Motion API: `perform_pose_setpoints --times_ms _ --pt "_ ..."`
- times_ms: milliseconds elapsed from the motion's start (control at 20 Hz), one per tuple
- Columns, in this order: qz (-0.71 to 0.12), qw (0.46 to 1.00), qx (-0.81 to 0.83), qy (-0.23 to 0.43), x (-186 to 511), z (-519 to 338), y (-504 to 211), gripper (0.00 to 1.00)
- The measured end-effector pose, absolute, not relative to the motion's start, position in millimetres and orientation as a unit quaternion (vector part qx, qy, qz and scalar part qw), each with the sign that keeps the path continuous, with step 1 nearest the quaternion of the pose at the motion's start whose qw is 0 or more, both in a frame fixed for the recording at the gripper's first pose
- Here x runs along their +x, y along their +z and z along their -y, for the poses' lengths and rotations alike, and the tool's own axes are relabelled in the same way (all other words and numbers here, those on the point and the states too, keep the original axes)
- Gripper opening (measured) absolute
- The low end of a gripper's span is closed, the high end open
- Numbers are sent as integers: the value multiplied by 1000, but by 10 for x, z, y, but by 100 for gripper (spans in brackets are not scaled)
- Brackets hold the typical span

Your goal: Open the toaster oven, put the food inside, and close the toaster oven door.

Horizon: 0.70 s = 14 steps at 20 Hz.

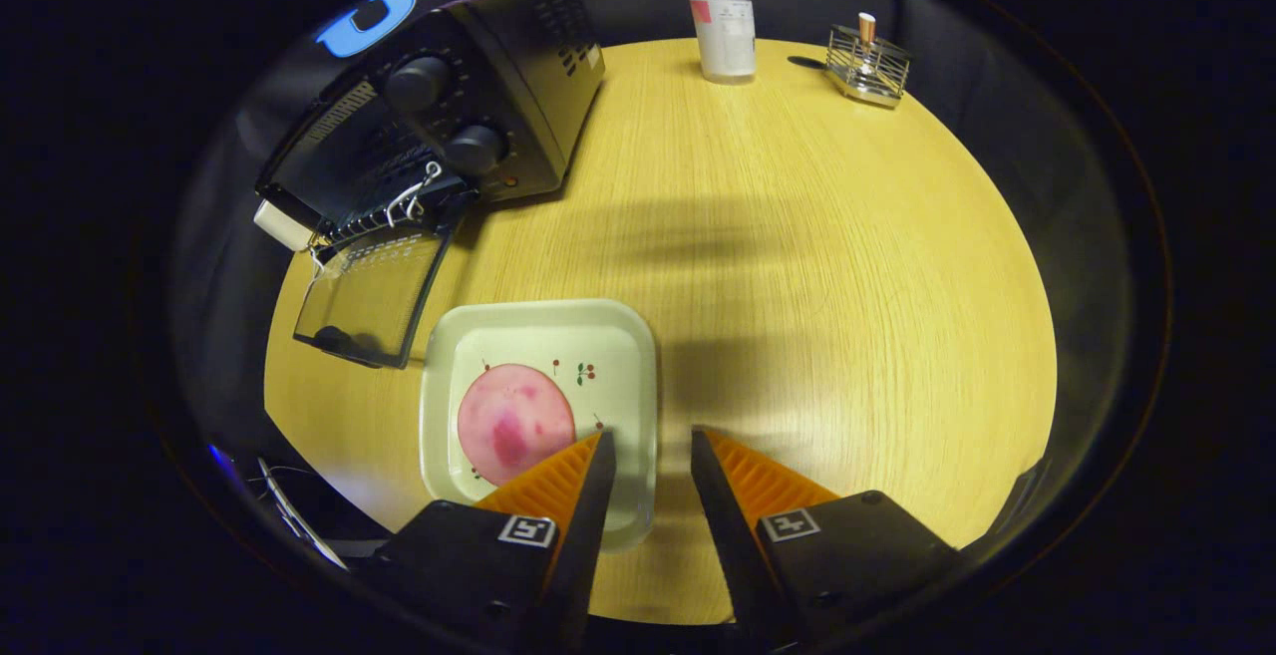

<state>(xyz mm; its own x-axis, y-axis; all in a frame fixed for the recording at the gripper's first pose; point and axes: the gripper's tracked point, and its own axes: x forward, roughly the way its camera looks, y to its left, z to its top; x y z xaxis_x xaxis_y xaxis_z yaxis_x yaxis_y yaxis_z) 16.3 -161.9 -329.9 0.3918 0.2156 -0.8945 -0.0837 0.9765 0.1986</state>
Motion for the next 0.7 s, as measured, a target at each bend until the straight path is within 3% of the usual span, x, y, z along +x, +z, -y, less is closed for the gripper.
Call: perform_pose_setpoints --times_ms 100,150,300,700 --pt "-554 827 51 87 155 1653 -3297 58" --pt "-556 826 38 83 150 1677 -3303 52" --pt "-566 818 27 101 110 1594 -3312 22" --pt "-580 802 94 107 -8 1421 -3325 6"
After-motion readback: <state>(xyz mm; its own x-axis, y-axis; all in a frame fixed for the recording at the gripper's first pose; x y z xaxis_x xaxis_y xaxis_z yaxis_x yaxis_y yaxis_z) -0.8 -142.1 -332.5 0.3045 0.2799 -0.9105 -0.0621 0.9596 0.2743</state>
